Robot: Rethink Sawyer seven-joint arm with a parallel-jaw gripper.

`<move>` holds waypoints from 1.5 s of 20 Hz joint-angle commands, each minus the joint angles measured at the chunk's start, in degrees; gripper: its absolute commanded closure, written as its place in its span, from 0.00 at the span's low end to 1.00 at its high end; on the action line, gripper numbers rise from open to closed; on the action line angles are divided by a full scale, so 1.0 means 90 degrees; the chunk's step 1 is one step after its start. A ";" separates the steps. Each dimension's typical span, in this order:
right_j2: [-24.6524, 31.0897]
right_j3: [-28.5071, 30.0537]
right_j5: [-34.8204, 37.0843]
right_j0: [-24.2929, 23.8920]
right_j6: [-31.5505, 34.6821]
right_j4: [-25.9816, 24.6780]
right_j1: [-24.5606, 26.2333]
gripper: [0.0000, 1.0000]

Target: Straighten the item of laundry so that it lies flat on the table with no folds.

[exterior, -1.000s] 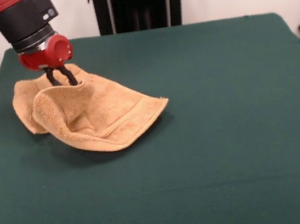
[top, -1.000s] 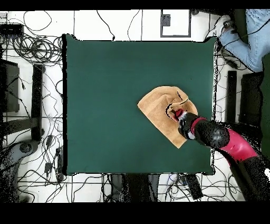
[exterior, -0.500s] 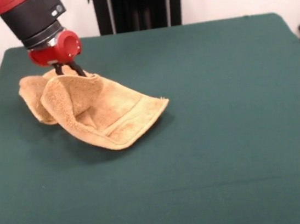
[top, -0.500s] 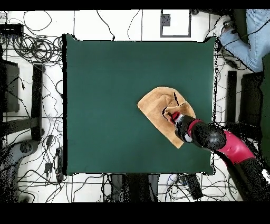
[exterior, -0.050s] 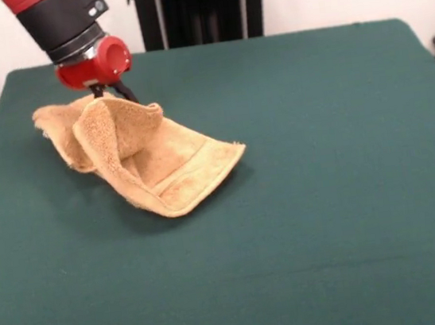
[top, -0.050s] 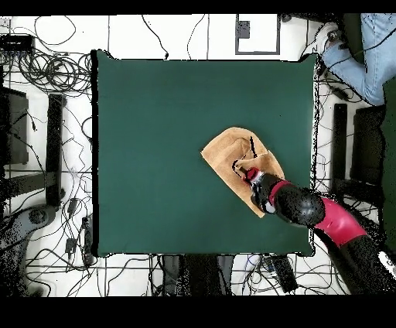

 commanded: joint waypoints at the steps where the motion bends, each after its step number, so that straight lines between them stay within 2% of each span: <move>1: 0.0207 0.1296 -0.3415 0.0259 0.0463 -0.1240 0.0076 0.00; 2: -0.0228 0.1344 -0.4175 0.0579 0.0498 -0.1330 -0.0213 0.00; 4: -0.0805 0.1435 -0.5120 0.1016 0.0333 -0.1333 -0.0618 0.00; 6: -0.1136 0.1553 -0.5600 0.1279 0.0241 -0.1215 -0.0943 0.00; 11: -0.1588 0.1871 -0.6361 0.1659 0.0443 -0.0879 -0.1311 0.00; 15: -0.1789 0.1869 -0.6599 0.1874 0.0612 -0.0842 -0.1306 0.00; 19: -0.1620 0.1724 -0.6249 0.1844 0.0848 -0.0976 -0.1486 0.00; 21: -0.0978 0.1412 -0.5660 0.1501 0.1068 -0.1466 -0.1324 0.00; 22: -0.0182 0.0938 -0.4926 0.1026 0.1263 -0.2078 -0.1010 0.00; 24: 0.0753 0.0462 -0.4001 0.0452 0.1407 -0.2736 -0.0460 0.00; 27: 0.1076 0.0227 -0.3589 0.0231 0.1302 -0.2900 0.0035 0.00; 30: 0.1293 0.0229 -0.2750 -0.0101 0.1001 -0.2399 0.0837 0.00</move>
